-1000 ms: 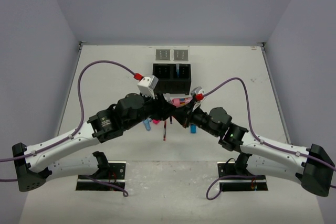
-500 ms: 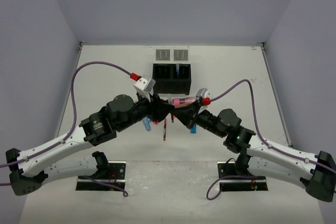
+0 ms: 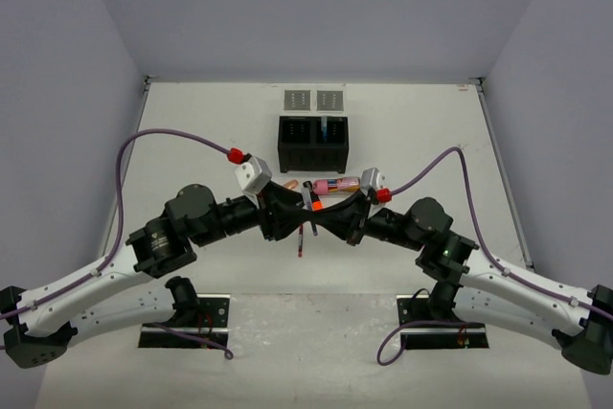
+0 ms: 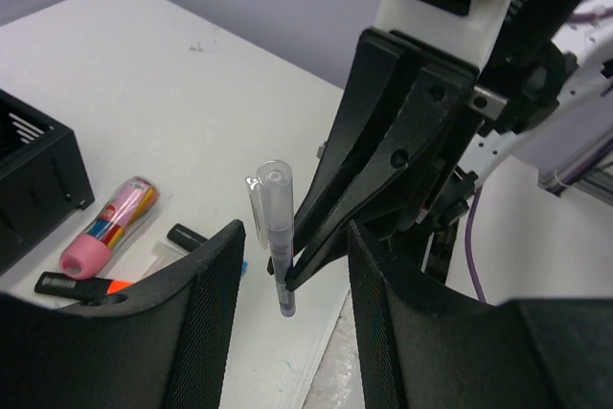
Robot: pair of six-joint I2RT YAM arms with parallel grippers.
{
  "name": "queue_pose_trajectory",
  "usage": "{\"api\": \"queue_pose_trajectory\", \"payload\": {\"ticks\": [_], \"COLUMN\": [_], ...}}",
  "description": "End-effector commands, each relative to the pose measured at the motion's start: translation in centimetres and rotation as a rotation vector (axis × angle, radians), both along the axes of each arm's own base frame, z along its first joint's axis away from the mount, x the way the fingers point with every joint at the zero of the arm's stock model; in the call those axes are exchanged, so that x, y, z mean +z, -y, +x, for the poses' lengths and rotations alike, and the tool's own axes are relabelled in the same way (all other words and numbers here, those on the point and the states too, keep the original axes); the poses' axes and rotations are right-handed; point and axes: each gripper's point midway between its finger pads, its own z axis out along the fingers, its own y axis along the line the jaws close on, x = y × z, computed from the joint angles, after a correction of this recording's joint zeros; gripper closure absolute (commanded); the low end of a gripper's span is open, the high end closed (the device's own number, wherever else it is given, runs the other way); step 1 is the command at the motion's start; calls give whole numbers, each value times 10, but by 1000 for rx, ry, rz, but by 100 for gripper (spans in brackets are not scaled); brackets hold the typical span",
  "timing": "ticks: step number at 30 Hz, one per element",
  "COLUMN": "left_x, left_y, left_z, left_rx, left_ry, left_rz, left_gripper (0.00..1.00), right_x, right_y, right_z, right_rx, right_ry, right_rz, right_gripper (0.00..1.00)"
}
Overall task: Sort the stationery into containers
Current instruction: Close the pen cap on the pen.
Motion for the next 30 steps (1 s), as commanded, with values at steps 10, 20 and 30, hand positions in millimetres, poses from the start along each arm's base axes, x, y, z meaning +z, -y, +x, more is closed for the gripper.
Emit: {"api": "queue_pose_trajectory", "payload": {"ticks": [10,20,30], "left_x": [34,41,30], "left_y": [12,14,21], "left_z": [-32,-34,-38], "left_rx": [-208,-224,-268], "left_ry": [180,201,187], "left_rz": [-116,-155,-130], "left_gripper": [58,74,91], "right_x": [60,63,69], "right_y": [12,9,10], "right_z": [-40,-43,-43], "right_rx": [167,197,189], "right_ry": [101,89,91], "right_rz": [81,86,104], "right_gripper": [100,100,100]}}
